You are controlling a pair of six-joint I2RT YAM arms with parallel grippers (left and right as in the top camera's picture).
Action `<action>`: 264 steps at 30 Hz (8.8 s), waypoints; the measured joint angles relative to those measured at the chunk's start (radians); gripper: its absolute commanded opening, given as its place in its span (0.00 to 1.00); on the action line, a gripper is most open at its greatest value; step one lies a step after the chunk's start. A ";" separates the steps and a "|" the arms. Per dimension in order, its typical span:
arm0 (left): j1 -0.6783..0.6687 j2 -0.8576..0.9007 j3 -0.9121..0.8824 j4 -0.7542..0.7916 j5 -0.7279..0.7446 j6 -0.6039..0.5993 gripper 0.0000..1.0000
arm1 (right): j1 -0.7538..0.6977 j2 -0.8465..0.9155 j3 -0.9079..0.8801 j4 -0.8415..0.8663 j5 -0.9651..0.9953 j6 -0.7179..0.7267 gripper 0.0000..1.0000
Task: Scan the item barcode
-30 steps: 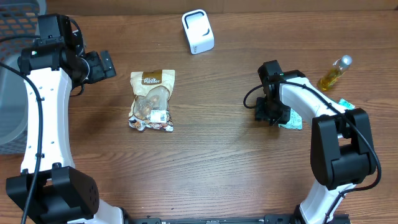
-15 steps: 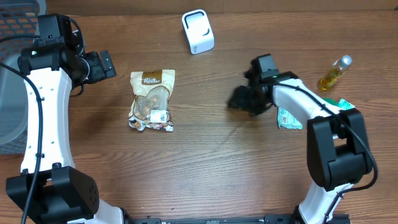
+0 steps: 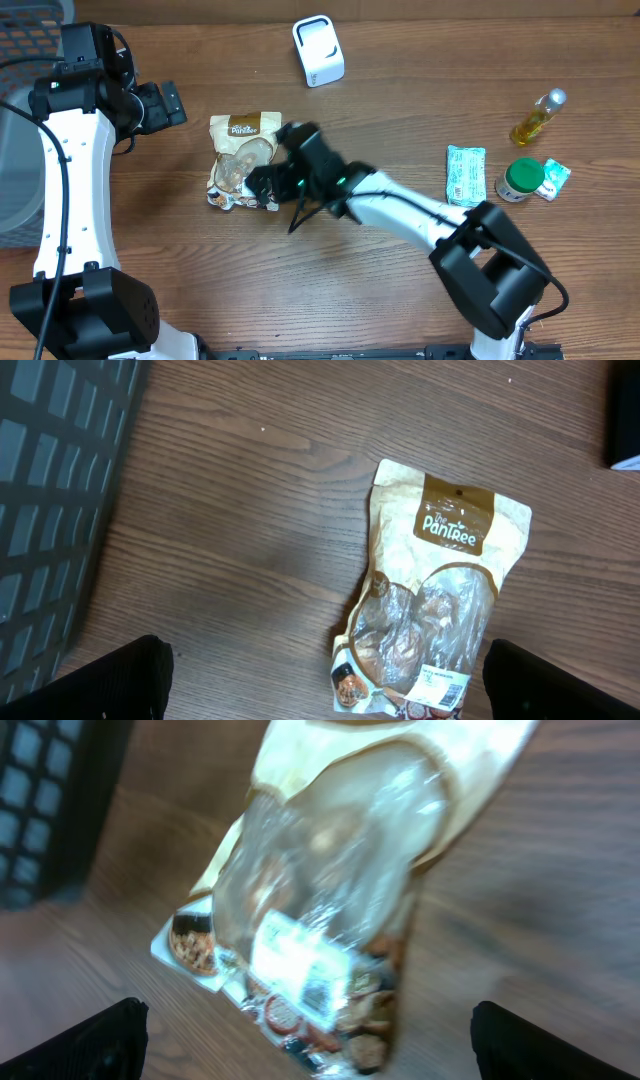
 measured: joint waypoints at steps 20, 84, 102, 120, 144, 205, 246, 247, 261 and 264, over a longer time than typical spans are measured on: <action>0.000 0.000 0.000 0.000 0.000 0.000 1.00 | 0.088 0.000 0.000 0.000 0.177 0.005 1.00; -0.044 0.004 -0.448 0.399 0.073 -0.037 0.04 | -0.168 0.000 0.000 -0.166 0.273 0.005 1.00; -0.138 0.098 -0.722 1.014 -0.002 -0.084 0.04 | -0.306 0.000 0.000 -0.224 0.186 0.008 1.00; -0.173 0.165 -0.727 1.070 0.501 -0.078 0.04 | -0.306 0.000 0.000 -0.207 0.175 0.008 1.00; -0.179 -0.021 -0.620 0.523 0.390 -0.052 0.04 | -0.306 0.000 0.000 -0.146 0.175 0.007 1.00; -0.369 0.133 -0.227 0.063 0.204 0.127 0.09 | -0.367 0.000 0.000 -0.222 -0.166 -0.254 1.00; -0.367 0.267 -0.348 0.051 0.063 0.105 0.07 | -0.321 0.075 0.000 -0.252 -0.455 -0.340 0.94; -0.367 0.267 -0.348 0.054 0.051 0.106 0.07 | -0.316 0.075 0.000 -0.252 -0.460 -0.340 0.94; -0.367 0.267 -0.348 0.096 -0.023 0.132 0.07 | -0.303 0.075 0.000 -0.228 -0.452 -0.340 0.96; -0.367 0.267 -0.348 0.097 -0.035 0.132 0.07 | -0.335 0.075 0.000 -0.267 -0.448 -0.340 0.96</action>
